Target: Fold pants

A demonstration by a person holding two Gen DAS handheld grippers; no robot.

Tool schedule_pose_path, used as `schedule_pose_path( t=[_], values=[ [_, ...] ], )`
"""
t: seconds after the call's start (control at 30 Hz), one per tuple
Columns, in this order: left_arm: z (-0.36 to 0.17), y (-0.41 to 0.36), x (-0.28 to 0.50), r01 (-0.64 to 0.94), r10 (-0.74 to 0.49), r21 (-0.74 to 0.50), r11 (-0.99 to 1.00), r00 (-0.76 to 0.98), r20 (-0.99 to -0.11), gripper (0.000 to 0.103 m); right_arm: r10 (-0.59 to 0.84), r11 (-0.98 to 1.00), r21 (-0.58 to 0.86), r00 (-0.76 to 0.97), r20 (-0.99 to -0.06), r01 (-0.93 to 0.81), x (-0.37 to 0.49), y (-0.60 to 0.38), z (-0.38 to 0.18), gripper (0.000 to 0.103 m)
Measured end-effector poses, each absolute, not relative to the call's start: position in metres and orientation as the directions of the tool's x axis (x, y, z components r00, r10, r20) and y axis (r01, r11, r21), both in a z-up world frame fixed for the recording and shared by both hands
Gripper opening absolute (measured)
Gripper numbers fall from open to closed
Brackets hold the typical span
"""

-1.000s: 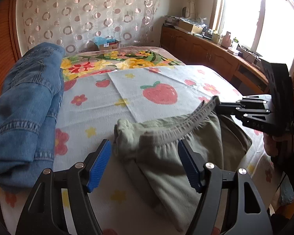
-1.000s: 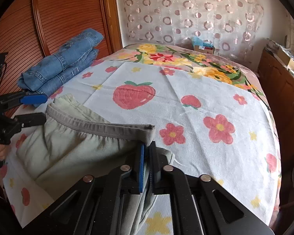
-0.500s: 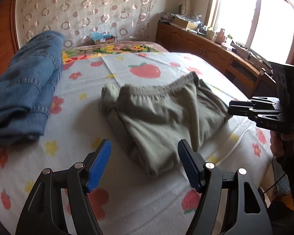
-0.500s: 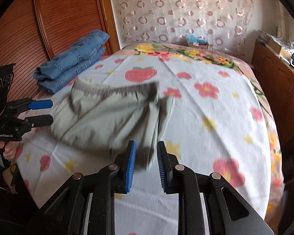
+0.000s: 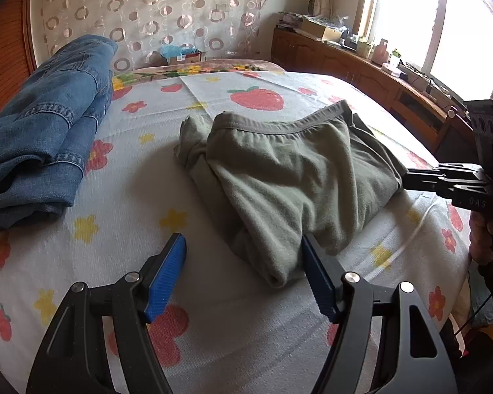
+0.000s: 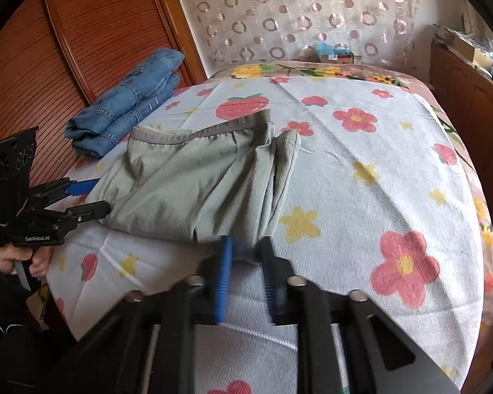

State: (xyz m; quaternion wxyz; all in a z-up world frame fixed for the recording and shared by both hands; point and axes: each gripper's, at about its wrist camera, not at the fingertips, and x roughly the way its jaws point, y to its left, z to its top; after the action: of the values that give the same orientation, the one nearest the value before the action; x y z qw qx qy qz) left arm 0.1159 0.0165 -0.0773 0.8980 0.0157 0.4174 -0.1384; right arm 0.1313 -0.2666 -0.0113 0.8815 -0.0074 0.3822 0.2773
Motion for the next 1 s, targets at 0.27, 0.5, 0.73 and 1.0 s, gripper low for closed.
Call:
schedule_pose_path(
  t=[0.27, 0.5, 0.73, 1.0],
  values=[
    [-0.079, 0.019, 0.115, 0.262, -0.237, -0.088, 0.961, 0.621, -0.747, 0.073, 0.463, 0.866, 0.166, 0.632, -0.622, -0.471, 0.116, -0.293, 0.014, 0.004],
    [-0.075, 0.023, 0.111, 0.248, -0.244, -0.106, 0.963, 0.633, -0.735, 0.07, 0.435, 0.87, 0.136, 0.611, -0.661, -0.473, 0.115, -0.28, -0.002, 0.005],
    [-0.064, 0.018, 0.1, 0.265, -0.281, -0.136, 0.954, 0.648, -0.708, 0.041, 0.494, 0.853, 0.204, 0.616, -0.613, -0.481, 0.12, -0.284, 0.007, 0.025],
    [-0.066, 0.011, 0.106, 0.291, -0.301, -0.141, 0.946, 0.631, -0.715, 0.015, 0.436, 0.879, 0.174, 0.6, -0.67, -0.445, 0.133, -0.268, -0.007, 0.035]
  ],
)
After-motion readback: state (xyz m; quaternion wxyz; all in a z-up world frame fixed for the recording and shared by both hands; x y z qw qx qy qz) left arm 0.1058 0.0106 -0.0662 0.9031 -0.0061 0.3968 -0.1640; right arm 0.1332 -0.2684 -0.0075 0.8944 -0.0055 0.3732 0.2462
